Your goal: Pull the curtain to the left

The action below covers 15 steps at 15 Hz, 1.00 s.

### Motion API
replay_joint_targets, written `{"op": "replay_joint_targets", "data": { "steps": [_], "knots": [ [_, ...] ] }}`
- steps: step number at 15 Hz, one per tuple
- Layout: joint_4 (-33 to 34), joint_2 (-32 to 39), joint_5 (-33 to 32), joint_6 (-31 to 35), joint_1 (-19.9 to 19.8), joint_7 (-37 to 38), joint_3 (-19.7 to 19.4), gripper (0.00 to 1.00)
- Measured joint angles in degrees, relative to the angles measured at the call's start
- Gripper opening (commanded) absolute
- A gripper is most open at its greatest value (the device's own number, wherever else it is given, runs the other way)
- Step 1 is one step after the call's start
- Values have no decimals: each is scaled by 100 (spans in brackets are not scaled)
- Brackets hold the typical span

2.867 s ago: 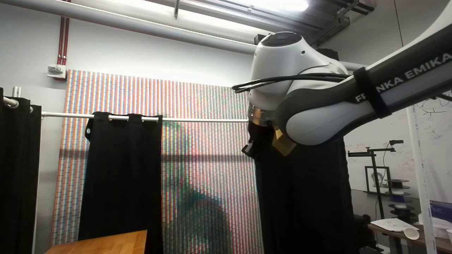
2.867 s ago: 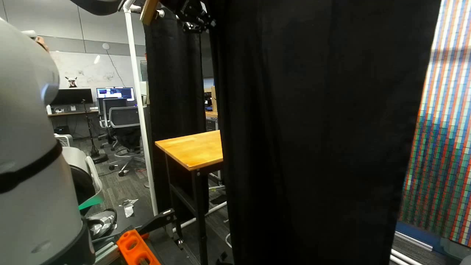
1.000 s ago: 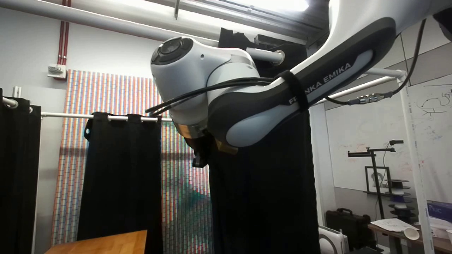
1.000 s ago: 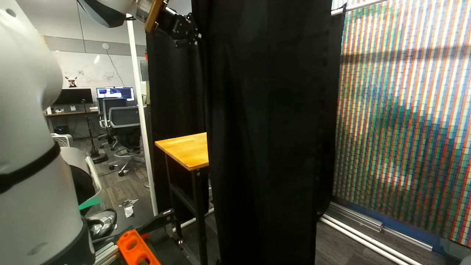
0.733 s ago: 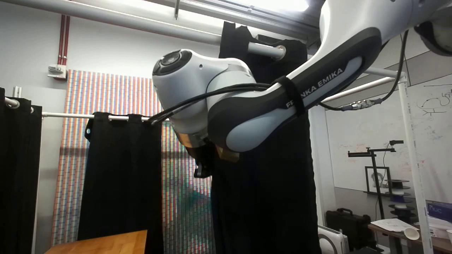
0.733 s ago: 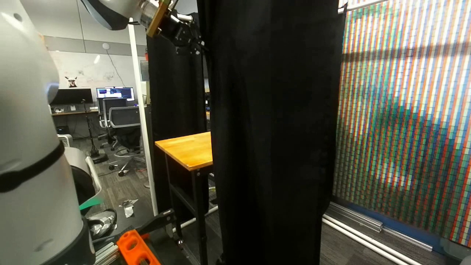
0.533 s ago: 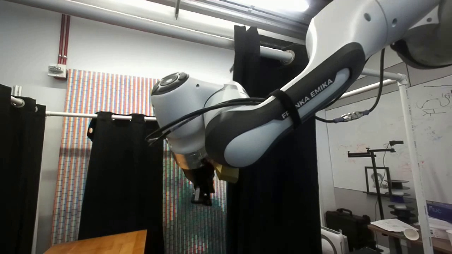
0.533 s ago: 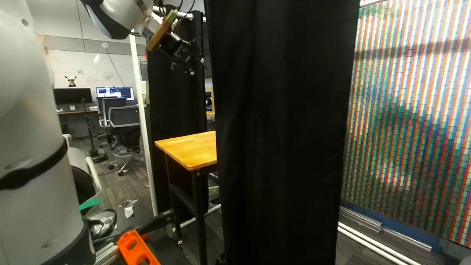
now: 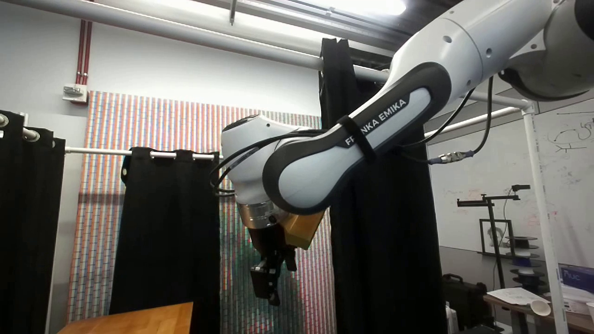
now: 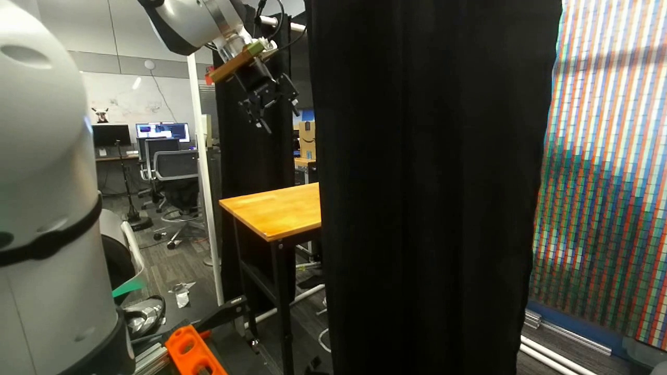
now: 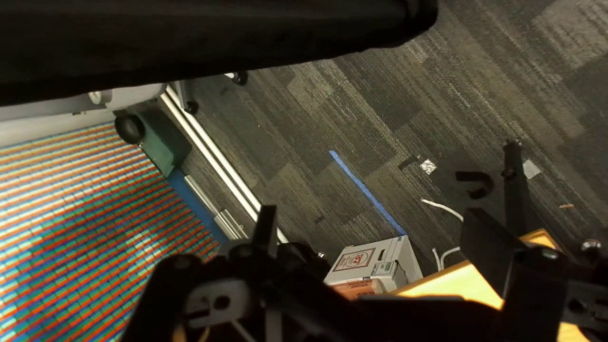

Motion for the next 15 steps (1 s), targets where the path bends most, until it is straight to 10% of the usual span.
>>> {"op": "replay_joint_targets", "data": {
  "steps": [15],
  "knots": [
    [-1568, -2561, 1258, -814, 197, 1021, -1776, 100]
  ]
}}
